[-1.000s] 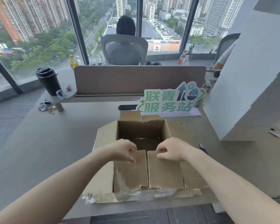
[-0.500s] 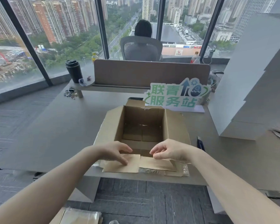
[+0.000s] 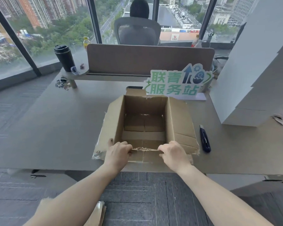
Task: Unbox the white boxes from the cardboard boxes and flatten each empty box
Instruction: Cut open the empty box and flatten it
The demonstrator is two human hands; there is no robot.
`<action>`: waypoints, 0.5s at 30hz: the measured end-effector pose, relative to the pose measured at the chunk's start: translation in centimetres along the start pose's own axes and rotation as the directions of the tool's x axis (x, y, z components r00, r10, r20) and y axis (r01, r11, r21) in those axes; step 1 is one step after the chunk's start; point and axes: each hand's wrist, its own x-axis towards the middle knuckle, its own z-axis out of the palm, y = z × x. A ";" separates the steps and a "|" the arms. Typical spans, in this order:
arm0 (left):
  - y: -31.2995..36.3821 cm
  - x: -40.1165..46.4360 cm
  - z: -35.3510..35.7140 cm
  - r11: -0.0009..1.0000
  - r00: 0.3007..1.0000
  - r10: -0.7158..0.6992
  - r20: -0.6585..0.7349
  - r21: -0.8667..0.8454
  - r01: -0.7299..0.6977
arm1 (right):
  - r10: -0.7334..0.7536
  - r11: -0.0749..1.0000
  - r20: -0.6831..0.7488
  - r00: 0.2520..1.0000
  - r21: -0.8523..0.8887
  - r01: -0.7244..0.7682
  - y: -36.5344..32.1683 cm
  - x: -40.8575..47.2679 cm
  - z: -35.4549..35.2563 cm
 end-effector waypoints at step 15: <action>-0.1 -3.9 -1.8 0.559 0.755 -0.651 0.078 -0.624 0.546 | 0.690 0.257 0.243 0.682 0.798 -0.545 -0.3 -6.6 0.0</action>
